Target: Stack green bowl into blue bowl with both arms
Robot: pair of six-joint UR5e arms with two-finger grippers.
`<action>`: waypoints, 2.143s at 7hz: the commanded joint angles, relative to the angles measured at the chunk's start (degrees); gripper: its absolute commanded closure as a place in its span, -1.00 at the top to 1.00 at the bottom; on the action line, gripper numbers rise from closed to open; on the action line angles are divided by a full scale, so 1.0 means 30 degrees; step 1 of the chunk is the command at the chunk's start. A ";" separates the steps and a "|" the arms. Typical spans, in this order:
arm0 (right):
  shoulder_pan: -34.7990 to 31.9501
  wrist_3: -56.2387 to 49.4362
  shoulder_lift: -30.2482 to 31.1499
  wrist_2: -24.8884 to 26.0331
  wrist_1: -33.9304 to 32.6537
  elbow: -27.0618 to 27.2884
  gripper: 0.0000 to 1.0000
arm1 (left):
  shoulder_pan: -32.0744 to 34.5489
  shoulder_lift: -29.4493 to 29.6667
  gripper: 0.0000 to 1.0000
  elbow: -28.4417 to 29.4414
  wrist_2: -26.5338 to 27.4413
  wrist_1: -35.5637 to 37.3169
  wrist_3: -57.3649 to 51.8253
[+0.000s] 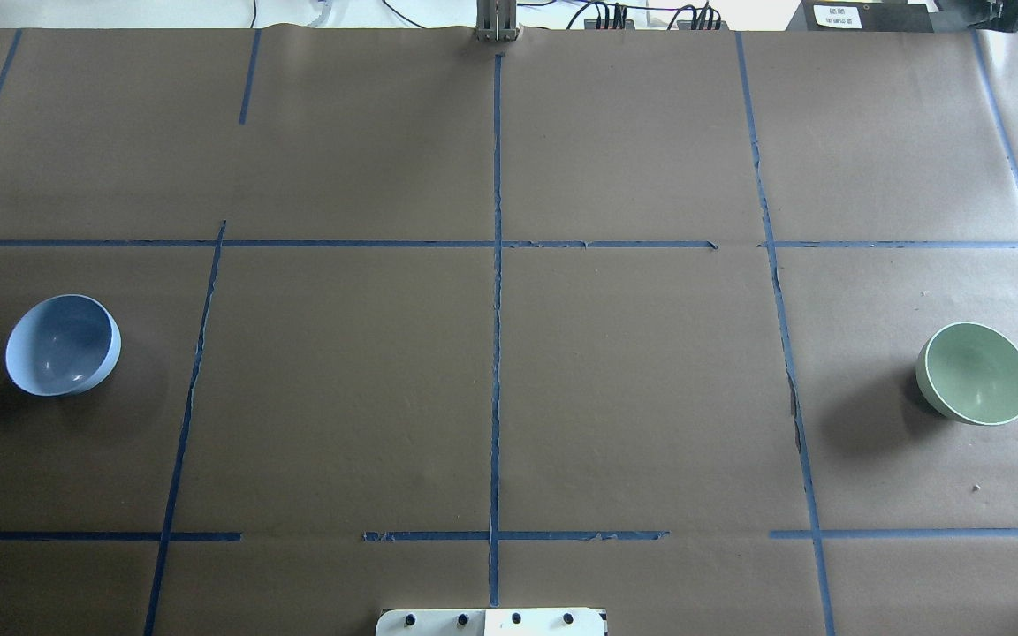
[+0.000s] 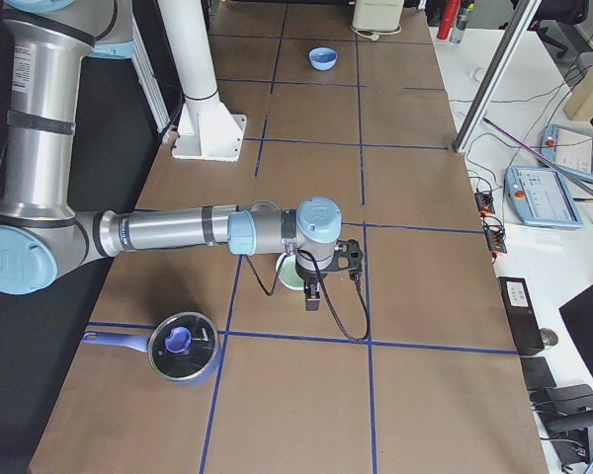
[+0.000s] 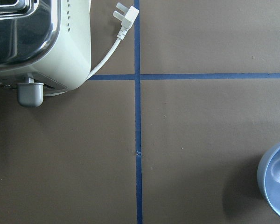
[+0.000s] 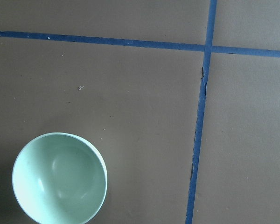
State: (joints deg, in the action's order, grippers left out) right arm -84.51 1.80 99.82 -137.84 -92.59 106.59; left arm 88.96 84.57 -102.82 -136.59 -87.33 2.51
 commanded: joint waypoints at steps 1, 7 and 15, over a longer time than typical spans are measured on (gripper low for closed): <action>-0.0013 0.0104 0.0036 0.0008 -0.0015 0.0065 0.99 | -0.0094 -0.0324 1.00 -0.0209 0.0873 -0.0331 -0.0452; -0.0013 0.0251 0.0300 -0.0051 0.0014 0.0798 1.00 | -0.0387 -0.0972 1.00 -0.0123 0.0677 -0.0481 -0.0369; 0.0893 0.0222 0.0329 -0.0930 0.0981 0.0711 0.99 | -0.9541 -0.1176 1.00 0.0490 0.0969 -1.0216 1.3083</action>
State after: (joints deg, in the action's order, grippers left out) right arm -82.39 2.49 100.84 -140.29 -89.65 108.88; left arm 67.20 81.28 -102.12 -133.99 -108.79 30.35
